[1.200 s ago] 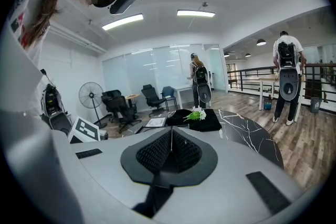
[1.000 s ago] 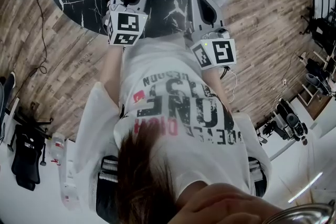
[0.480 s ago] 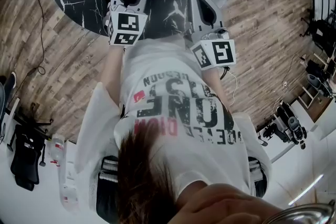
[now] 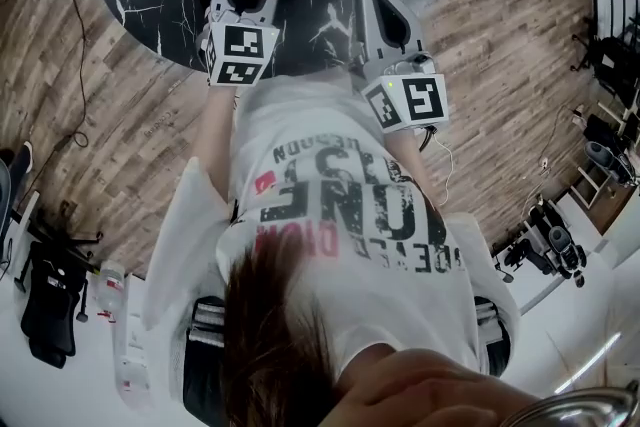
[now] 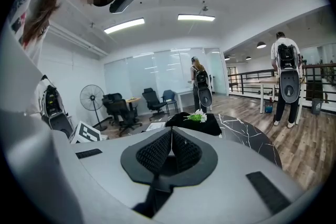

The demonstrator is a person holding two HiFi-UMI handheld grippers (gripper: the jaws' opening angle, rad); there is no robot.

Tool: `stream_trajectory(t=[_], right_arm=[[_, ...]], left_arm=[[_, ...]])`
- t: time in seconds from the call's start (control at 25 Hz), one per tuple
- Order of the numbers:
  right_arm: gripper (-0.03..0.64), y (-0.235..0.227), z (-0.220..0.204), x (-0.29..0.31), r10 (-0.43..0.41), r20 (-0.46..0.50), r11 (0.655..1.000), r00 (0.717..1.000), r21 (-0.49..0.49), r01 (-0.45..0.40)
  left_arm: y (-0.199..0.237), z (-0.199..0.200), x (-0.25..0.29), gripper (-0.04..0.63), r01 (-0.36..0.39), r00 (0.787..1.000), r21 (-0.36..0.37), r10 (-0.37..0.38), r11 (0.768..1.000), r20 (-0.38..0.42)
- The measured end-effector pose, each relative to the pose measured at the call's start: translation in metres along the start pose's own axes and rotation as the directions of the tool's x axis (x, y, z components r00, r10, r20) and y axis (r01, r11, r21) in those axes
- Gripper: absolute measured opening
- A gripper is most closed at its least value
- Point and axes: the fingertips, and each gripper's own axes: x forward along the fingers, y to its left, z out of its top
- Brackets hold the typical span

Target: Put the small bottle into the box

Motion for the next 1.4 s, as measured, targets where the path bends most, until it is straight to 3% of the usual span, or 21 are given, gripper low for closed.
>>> stream_trajectory(t=[1.0, 1.04, 1.12, 1.4], right_arm=[[0.003, 0.012, 0.009, -0.002, 0.006, 0.032, 1.0, 0.999, -0.016, -0.006], [0.003, 0.013, 0.009, -0.003, 0.006, 0.033, 1.0, 0.999, -0.015, -0.005], [0.003, 0.014, 0.009, -0.003, 0.006, 0.035, 1.0, 0.999, -0.015, -0.006], [0.003, 0.018, 0.008, -0.003, 0.008, 0.033, 1.0, 0.999, -0.016, -0.008]], left_arm=[[0.0, 0.0, 0.003, 0.151, 0.003, 1.0, -0.013, -0.003, 1.0, 0.005], [0.0, -0.001, 0.004, 0.158, 0.011, 1.0, -0.019, -0.011, 1.0, -0.001], [-0.002, -0.002, 0.004, 0.233, 0.03, 0.999, -0.032, -0.031, 0.999, -0.01], [-0.002, 0.006, -0.001, 0.242, 0.03, 0.999, -0.026, -0.03, 0.999, 0.013]])
